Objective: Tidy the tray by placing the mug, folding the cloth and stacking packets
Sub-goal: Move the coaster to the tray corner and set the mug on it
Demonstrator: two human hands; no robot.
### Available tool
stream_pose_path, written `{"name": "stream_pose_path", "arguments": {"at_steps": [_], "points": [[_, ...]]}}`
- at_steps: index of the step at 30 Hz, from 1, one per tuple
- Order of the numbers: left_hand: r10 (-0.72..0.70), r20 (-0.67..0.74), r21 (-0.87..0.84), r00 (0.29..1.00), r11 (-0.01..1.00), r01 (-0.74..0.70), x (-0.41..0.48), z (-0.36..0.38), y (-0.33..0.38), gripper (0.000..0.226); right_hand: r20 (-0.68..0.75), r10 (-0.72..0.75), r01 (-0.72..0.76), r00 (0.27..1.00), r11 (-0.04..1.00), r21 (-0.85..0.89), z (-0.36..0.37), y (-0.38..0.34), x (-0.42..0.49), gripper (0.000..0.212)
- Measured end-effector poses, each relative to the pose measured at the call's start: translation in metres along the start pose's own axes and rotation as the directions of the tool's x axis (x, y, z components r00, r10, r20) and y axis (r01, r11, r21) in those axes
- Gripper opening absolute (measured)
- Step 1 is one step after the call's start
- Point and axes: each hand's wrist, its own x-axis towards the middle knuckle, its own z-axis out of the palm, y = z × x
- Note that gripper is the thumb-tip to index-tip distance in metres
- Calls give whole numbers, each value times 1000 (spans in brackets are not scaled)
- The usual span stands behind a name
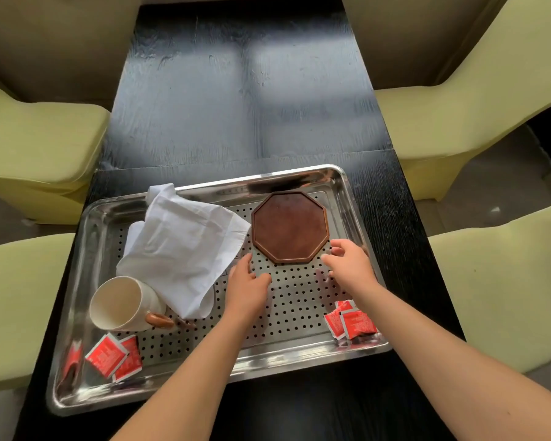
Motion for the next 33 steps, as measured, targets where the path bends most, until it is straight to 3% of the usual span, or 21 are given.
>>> {"name": "stream_pose_path", "arguments": {"at_steps": [7, 10, 14, 19, 26, 33], "points": [[145, 41, 355, 989, 923, -150, -63, -37, -54, 60, 65, -18, 20, 998, 1000, -23, 22, 10, -44, 39], [225, 10, 595, 974, 781, -186, -87, -63, -82, 55, 135, -54, 61, 989, 997, -53, 42, 9, -64, 35], [267, -73, 812, 961, 576, -98, -111, -98, -114, 48, 249, -108, 128, 963, 989, -67, 81, -3, -92, 33], [300, -142, 894, 943, 449, -8, -116, -130, -138, 43, 347, -223, 268, 911, 959, -87, 138, -30, -120, 36], [238, -186, 879, 953, 475, 53, -110, -143, -153, 60, 405, -285, 376, 869, 912, -164, 201, -62, -135, 50], [211, -167, 876, 963, 480, 47, -109, -143, -152, 55, 388, -308, 434, 869, 850, -298, 230, -75, -133, 17]]}}
